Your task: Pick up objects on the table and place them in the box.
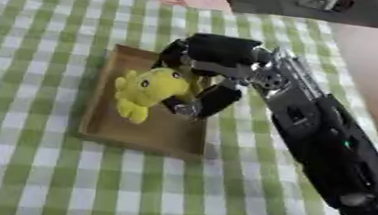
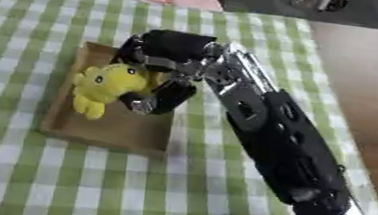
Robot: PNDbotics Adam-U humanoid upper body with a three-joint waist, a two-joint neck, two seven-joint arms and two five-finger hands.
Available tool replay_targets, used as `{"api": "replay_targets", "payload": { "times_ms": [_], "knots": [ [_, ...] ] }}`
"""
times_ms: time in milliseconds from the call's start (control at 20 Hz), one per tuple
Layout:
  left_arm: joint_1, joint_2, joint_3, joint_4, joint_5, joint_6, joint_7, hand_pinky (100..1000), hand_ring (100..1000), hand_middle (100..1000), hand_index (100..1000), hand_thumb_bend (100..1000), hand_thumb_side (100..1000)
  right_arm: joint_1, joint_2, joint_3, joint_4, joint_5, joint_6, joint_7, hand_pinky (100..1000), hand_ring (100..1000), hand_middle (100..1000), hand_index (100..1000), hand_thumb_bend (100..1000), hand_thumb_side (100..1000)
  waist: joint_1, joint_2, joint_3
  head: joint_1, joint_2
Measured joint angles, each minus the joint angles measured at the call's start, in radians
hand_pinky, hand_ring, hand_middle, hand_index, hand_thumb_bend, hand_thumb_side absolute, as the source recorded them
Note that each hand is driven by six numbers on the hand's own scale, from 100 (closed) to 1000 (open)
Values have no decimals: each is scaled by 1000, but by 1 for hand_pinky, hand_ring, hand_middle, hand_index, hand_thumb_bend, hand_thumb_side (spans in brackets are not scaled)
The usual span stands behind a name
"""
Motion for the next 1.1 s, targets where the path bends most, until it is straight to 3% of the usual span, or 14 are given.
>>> {"api": "replay_targets", "payload": {
  "times_ms": [100, 250, 350, 400, 500, 550, 600, 650, 1100],
  "knots": [
    [2, 0, 0, 1, 1, -2, -5, 388, 617, 645, 624, 100, 757, 0, 3, 0, 15, 9, -1, -7, 678, 606, 592, 802, 100, 481, 0, 1, 1, 0, 0],
    [3, -1, 0, 6, 1, -4, -14, 389, 618, 645, 624, 100, 764, 1, 4, 0, 34, 24, -6, -10, 743, 730, 729, 856, 100, 704, 0, 2, 1, 0, 0],
    [3, -5, -1, 7, 3, -5, -18, 389, 618, 646, 624, 100, 764, 4, 3, 1, 42, 40, -19, -1, 805, 853, 842, 934, 100, 975, 0, 2, 1, 0, 0],
    [3, -6, -1, 8, 3, -5, -20, 388, 618, 646, 624, 100, 764, 4, 3, 2, 43, 50, -29, 6, 826, 883, 864, 950, 100, 1000, 0, 2, 1, 0, 0],
    [3, -8, -1, 11, 4, -5, -21, 388, 618, 646, 624, 100, 764, 5, 3, 5, 44, 70, -51, 24, 862, 920, 874, 960, 100, 966, 0, 3, 1, 0, 0],
    [3, -8, -1, 12, 4, -5, -22, 389, 618, 646, 624, 100, 764, 5, 3, 4, 42, 80, -63, 29, 875, 924, 870, 968, 100, 727, 0, 3, 0, 1, 0],
    [3, -8, -1, 12, 4, -5, -23, 389, 618, 646, 624, 100, 764, 5, 3, 2, 39, 90, -73, 28, 883, 927, 879, 978, 100, 425, 0, 3, 0, 1, -1],
    [3, -8, -1, 12, 4, -6, -24, 389, 618, 646, 624, 100, 763, 5, 3, -1, 35, 98, -80, 24, 883, 921, 881, 982, 100, 232, 0, 3, 0, 1, -1],
    [3, -9, -5, 12, 5, -3, -30, 390, 619, 639, 624, 100, 761, 7, 2, -20, 44, 109, -83, 2, 881, 896, 880, 996, 100, 308, 0, 3, -1, 2, -1]
  ]
}}
